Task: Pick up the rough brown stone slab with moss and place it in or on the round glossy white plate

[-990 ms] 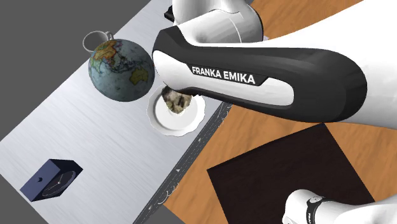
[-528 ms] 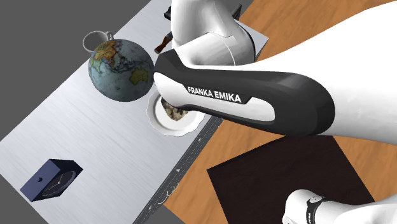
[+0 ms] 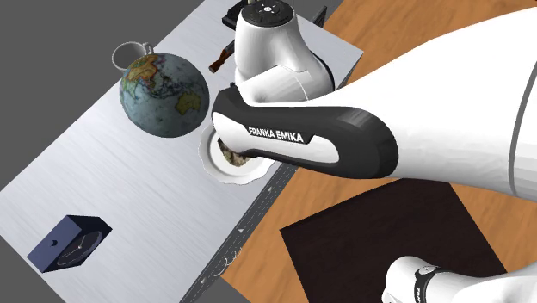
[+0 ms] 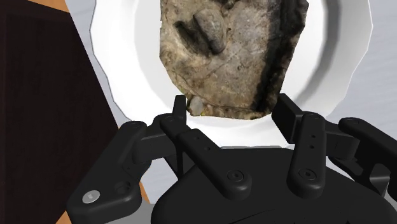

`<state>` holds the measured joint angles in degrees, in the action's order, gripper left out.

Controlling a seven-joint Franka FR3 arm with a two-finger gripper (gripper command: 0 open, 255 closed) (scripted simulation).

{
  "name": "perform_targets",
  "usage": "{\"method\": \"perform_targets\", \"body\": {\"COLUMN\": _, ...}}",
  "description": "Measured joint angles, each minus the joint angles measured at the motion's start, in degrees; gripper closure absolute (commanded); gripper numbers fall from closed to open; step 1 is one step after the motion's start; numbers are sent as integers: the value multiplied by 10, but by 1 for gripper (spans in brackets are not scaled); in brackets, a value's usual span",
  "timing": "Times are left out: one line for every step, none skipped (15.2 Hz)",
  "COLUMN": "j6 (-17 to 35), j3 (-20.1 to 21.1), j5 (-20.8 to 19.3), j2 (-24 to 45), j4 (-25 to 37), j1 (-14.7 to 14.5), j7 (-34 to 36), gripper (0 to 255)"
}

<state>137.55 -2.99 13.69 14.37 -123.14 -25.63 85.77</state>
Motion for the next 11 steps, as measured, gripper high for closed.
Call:
{"method": "perform_targets", "body": {"j6": 2, "j3": 0, "j5": 0, "j2": 1, "j4": -1, "j1": 0, "j7": -1, "gripper": 255}}
{"method": "perform_targets", "body": {"j6": 3, "j3": 0, "j5": 1, "j2": 1, "j4": -2, "j1": 0, "j7": -1, "gripper": 255}}
{"method": "perform_targets", "body": {"j6": 3, "j3": 0, "j5": 1, "j2": 1, "j4": -2, "j1": 0, "j7": -1, "gripper": 255}}
{"method": "perform_targets", "body": {"j6": 3, "j3": 0, "j5": 1, "j2": 1, "j4": -2, "j1": 0, "j7": -1, "gripper": 255}}
{"method": "perform_targets", "body": {"j6": 4, "j3": 0, "j5": 1, "j2": 1, "j4": -2, "j1": 0, "j7": -1, "gripper": 255}}
{"method": "perform_targets", "body": {"j6": 4, "j3": 0, "j5": 1, "j2": 1, "j4": -2, "j1": 0, "j7": -1, "gripper": 255}}
{"method": "perform_targets", "body": {"j6": 4, "j3": 0, "j5": 1, "j2": 1, "j4": -2, "j1": 0, "j7": -1, "gripper": 0}}
{"method": "perform_targets", "body": {"j6": 4, "j3": 0, "j5": 1, "j2": 1, "j4": -2, "j1": 0, "j7": -1, "gripper": 0}}
{"method": "perform_targets", "body": {"j6": 4, "j3": 0, "j5": 1, "j2": 1, "j4": -2, "j1": 0, "j7": -1, "gripper": 0}}
{"method": "perform_targets", "body": {"j6": 4, "j3": 0, "j5": 1, "j2": 1, "j4": -2, "j1": 0, "j7": -1, "gripper": 0}}
{"method": "perform_targets", "body": {"j6": 4, "j3": 0, "j5": 1, "j2": 1, "j4": -2, "j1": 0, "j7": -1, "gripper": 0}}
